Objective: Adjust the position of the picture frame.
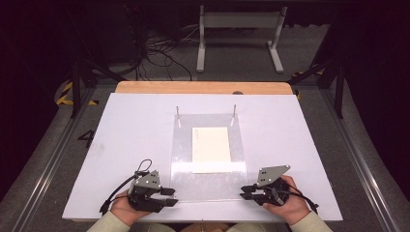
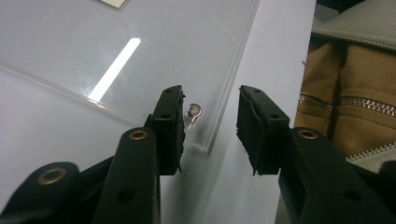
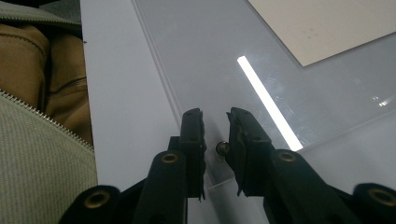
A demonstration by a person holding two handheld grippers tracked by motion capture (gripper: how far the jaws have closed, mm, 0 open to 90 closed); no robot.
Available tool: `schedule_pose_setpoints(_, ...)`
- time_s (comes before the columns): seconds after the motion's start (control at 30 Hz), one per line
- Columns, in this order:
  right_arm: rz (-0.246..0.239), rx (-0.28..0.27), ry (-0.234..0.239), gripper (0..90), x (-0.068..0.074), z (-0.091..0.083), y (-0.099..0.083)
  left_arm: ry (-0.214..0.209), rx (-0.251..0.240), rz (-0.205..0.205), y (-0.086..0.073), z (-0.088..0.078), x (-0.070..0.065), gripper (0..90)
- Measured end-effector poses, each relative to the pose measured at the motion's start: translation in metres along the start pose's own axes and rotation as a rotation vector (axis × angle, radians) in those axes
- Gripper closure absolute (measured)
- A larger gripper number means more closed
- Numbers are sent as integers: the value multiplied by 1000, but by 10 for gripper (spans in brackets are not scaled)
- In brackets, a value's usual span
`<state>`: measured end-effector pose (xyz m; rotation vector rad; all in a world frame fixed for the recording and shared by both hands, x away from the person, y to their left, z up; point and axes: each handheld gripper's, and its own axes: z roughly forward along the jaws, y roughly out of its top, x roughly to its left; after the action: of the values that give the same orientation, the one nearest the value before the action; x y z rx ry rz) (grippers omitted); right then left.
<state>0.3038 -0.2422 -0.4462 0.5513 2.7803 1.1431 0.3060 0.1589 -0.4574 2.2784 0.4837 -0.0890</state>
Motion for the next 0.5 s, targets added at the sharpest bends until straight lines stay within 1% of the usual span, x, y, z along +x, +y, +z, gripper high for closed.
schedule_pose_setpoints(0.03, -1, -3, -5, 786, 0, 0, 0, 3, -3, 4, 0, 1, 0, 621)
schedule_pose_setpoints(0.07, -5, -1, -22, 810, 2, 0, 0, 7, -5, 13, 1, 3, -1, 634)
schedule_pose_setpoints(0.1, -5, -1, -22, 810, 2, 0, 0, 7, -5, 13, 1, 3, -1, 637)
schedule_pose_setpoints(0.13, -20, 5, -26, 818, 2, 0, 0, 14, -10, 19, 2, 4, -2, 637)
schedule_pose_setpoints(0.17, -22, 9, -26, 823, 3, 0, 1, 18, -12, 22, 2, 5, -2, 651)
schedule_pose_setpoints(0.27, -18, 7, -20, 823, 3, 0, 0, 17, -21, 24, 2, 6, -1, 684)
schedule_pose_setpoints(0.3, -18, 6, -20, 823, 3, 0, 0, 26, -22, 25, 2, 7, -2, 696)
schedule_pose_setpoints(0.33, -19, 6, -20, 826, 3, 0, 0, 37, -20, 28, 3, 7, -2, 719)
schedule_pose_setpoints(0.37, -21, 7, -22, 833, 3, 0, 0, 37, -20, 28, 3, 7, -2, 752)
schedule_pose_setpoints(0.4, -21, 10, -14, 835, 5, 0, 0, 57, -3, 25, 4, 6, -3, 806)
schedule_pose_setpoints(0.43, -21, 10, -14, 835, 5, 0, 0, 57, -3, 25, 4, 6, -3, 830)
schedule_pose_setpoints(0.47, -22, 14, -3, 836, 6, 0, 1, 40, 3, 17, 3, 5, -3, 830)
schedule_pose_setpoints(0.5, -30, 23, 17, 836, 11, -1, 0, 21, 10, 22, 3, 4, -3, 833)
